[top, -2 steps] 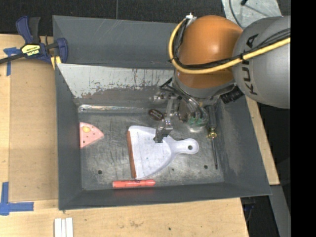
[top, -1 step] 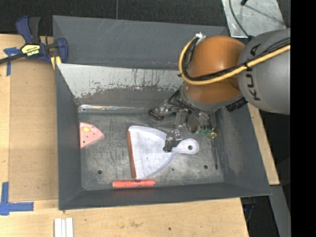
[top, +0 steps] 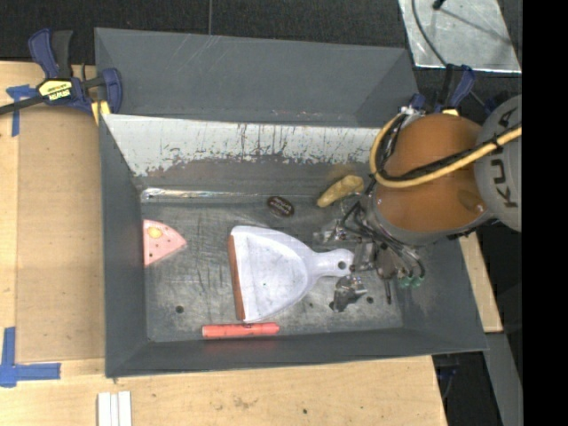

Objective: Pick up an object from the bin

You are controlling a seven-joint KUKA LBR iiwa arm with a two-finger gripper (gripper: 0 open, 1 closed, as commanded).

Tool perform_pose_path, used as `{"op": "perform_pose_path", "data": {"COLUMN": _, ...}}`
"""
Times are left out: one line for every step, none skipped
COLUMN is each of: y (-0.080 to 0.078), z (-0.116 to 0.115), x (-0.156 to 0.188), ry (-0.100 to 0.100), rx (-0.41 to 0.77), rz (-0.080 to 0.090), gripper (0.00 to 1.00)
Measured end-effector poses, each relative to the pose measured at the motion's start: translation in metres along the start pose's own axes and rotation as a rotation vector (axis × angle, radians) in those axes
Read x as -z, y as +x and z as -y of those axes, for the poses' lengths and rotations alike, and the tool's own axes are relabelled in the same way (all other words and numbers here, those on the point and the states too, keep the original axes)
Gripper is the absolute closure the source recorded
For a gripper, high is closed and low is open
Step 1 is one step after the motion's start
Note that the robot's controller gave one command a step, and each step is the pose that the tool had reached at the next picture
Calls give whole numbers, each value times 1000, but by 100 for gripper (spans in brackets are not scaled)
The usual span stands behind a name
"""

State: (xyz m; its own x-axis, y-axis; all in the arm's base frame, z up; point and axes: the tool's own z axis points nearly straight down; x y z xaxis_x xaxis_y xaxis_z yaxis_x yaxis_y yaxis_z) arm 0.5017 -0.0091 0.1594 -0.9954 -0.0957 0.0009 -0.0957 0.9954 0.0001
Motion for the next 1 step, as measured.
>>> {"op": "perform_pose_path", "data": {"y": -32, "z": 32, "x": -41, "ry": 1, "rx": 28, "rz": 7, "gripper": 0}}
